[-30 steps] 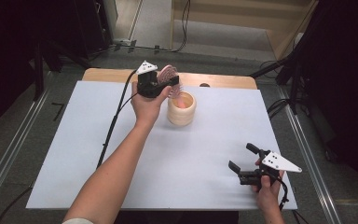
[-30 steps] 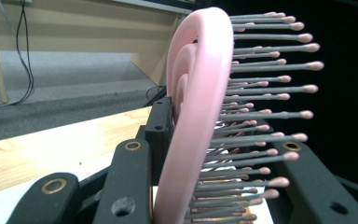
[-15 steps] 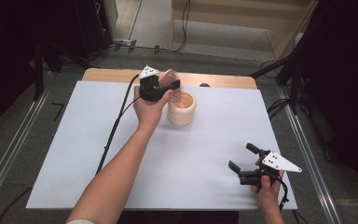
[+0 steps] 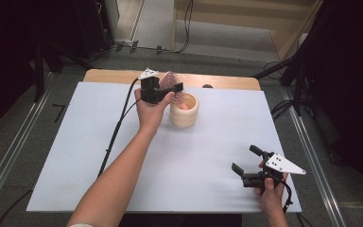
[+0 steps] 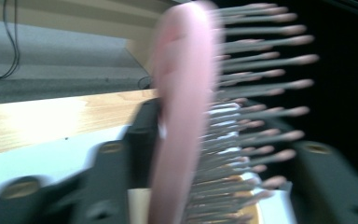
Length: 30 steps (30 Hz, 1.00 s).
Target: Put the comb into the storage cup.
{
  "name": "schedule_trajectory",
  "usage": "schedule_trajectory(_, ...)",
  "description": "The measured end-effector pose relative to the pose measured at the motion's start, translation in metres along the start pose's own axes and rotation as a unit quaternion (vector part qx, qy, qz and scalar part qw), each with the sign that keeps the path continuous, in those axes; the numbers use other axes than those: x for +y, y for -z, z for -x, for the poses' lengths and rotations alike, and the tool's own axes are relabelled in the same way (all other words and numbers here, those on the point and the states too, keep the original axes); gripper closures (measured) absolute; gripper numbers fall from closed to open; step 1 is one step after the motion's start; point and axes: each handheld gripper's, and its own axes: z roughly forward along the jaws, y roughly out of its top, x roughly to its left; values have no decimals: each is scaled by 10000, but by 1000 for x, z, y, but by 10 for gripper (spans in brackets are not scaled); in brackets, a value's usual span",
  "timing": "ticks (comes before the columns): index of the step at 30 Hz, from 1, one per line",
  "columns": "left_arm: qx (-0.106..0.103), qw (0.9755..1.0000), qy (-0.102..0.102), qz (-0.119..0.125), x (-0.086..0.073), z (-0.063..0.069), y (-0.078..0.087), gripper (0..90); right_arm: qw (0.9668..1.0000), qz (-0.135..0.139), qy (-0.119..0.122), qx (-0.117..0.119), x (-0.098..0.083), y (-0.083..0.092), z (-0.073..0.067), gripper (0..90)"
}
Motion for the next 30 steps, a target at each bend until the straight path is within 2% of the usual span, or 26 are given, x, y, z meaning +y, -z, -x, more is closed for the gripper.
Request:
schedule_trajectory(5, 29, 10000, -76, -53, 1, -2, 3, 179, 10000, 4, -1, 5, 0, 0, 0, 0)
schedule_trajectory(6, 21, 9999, -105, -62, 1, -2, 3, 141, 10000, 4, 0, 5, 0, 0, 0, 0)
schedule_trajectory(8, -68, 9997, -216, -7, 1, -1, 5, 120, 10000, 0, 2, 5, 0, 0, 0, 0)
schedule_trajectory(11, -76, 9992, -364, 111, 2, 2, 9, 14, 10000, 1, 3, 11, 0, 0, 0, 0)
schedule_trajectory(13, -87, 9986, -486, 165, 3, 4, 12, 0, 10000, -1, 3, 2, 0, 0, 0, 0)
schedule_trajectory(15, -59, 9985, -516, 165, 3, 5, 15, 0, 10000, 2, 2, -1, 0, 0, 0, 0)
schedule_trajectory(17, -149, 9986, -455, 232, 3, 4, 18, 0, 10000, 5, 1, 3, 0, 0, 0, 0)
schedule_trajectory(20, -143, 9985, -444, 279, 1, 3, 22, 0, 10000, 14, 15, 3, 0, 0, 0, 0)
schedule_trajectory(22, -83, 9984, -491, 257, 0, 2, 25, 0, 10000, 12, 17, 5, 0, 0, 0, 0)
schedule_trajectory(30, -127, 9977, -602, 270, -5, 2, 37, 0, 10000, -4, 15, 20, 0, -1, 0, 0)
